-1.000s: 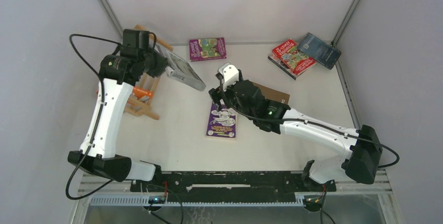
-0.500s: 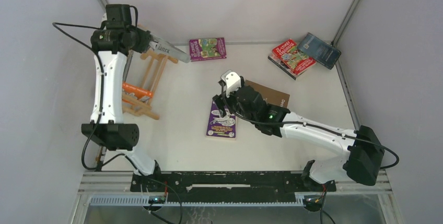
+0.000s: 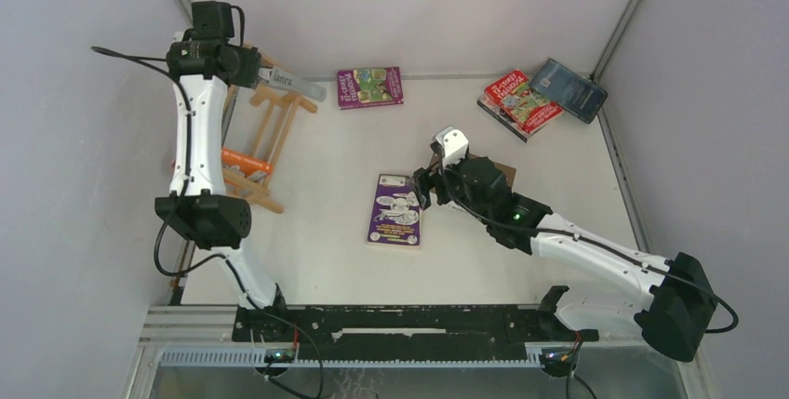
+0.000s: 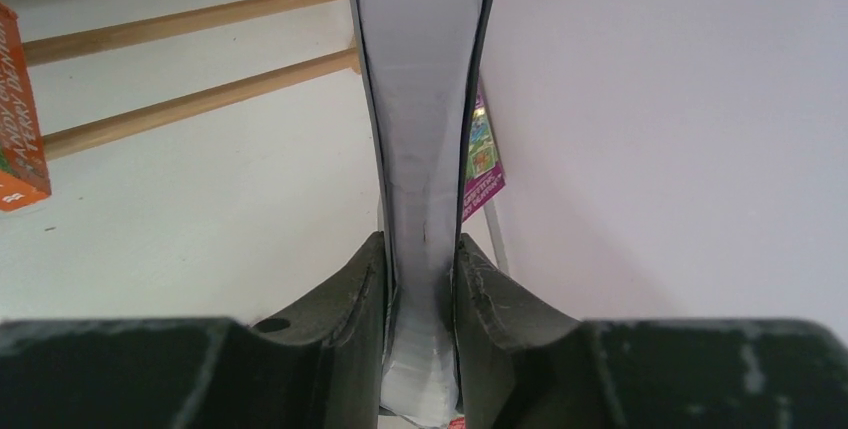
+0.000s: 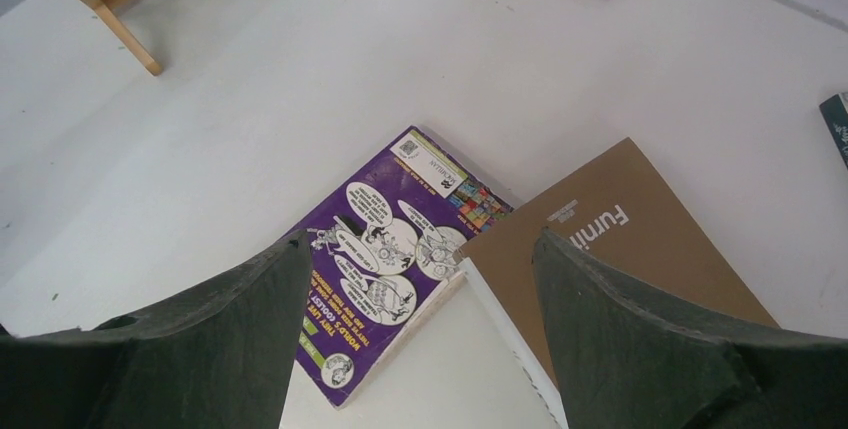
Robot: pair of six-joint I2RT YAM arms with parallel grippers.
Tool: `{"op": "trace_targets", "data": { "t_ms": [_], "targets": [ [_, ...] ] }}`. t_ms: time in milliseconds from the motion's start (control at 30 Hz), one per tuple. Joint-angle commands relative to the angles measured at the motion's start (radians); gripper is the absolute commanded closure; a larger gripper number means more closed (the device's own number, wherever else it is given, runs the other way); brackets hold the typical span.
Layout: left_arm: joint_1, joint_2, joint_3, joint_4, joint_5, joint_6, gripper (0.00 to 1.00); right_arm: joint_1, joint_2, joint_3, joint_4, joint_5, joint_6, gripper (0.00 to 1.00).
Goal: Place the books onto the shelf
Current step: Place the book on the shelf.
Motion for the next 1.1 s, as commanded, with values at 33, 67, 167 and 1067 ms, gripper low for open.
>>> {"op": "trace_targets", "data": {
  "t_ms": [33, 67, 167, 1067],
  "targets": [
    [-0.009, 0.019, 0.094, 0.021, -0.085, -0.088, 0.67, -0.034, -0.032, 0.001, 0.048, -0.047, 0.024, 0.13],
    [-0.011, 0.023, 0.095, 0.020, -0.096, -0.093, 0.66, -0.039, -0.032, 0.001, 0.045, -0.052, 0.029, 0.13],
    [-0.011, 0.036, 0.095, 0.014, -0.112, -0.108, 0.65, -0.046, -0.031, -0.001, 0.045, -0.060, 0.041, 0.13],
    [0.027, 0.185, 0.172, -0.011, -0.134, -0.155, 0.54, -0.125, 0.064, -0.060, 0.103, -0.127, 0.142, 0.13]
  ]
}}
